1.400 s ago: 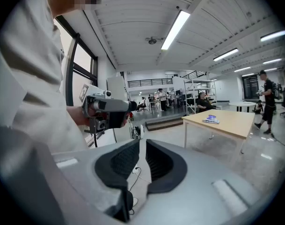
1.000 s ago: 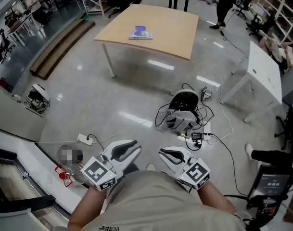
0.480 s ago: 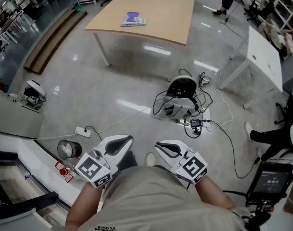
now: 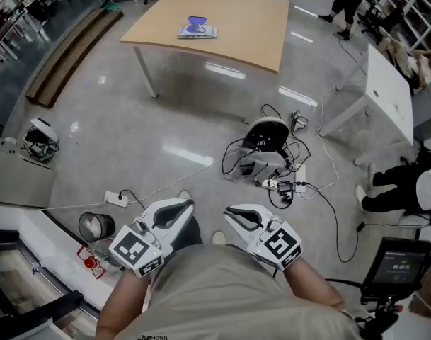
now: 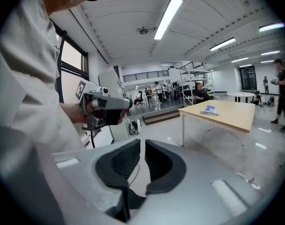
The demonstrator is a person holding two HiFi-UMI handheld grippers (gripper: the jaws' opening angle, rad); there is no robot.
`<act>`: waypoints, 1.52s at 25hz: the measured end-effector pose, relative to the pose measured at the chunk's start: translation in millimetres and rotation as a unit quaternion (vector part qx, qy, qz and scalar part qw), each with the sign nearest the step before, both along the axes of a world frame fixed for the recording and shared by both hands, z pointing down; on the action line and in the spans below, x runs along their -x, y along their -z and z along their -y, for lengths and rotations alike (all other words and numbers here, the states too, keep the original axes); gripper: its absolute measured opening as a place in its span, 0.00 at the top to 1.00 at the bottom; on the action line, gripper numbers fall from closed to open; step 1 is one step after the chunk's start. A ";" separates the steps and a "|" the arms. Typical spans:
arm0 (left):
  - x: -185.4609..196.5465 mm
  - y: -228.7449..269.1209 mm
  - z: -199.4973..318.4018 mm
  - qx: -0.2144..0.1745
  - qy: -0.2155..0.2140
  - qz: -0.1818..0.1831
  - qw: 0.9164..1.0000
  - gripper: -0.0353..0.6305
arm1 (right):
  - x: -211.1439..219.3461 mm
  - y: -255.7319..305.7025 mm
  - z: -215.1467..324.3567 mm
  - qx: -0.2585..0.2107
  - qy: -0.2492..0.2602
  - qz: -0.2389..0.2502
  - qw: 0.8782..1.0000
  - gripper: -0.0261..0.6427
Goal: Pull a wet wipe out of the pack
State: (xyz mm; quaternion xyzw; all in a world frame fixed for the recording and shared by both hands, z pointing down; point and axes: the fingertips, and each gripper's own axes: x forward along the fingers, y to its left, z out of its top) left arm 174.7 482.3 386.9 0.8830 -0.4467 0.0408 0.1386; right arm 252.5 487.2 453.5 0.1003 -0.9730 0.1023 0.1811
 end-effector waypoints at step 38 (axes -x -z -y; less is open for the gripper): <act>287.5 -8.8 390.1 -0.008 0.013 0.052 0.999 0.94 | 290.2 8.7 404.6 -0.011 0.007 -0.009 1.000 0.91</act>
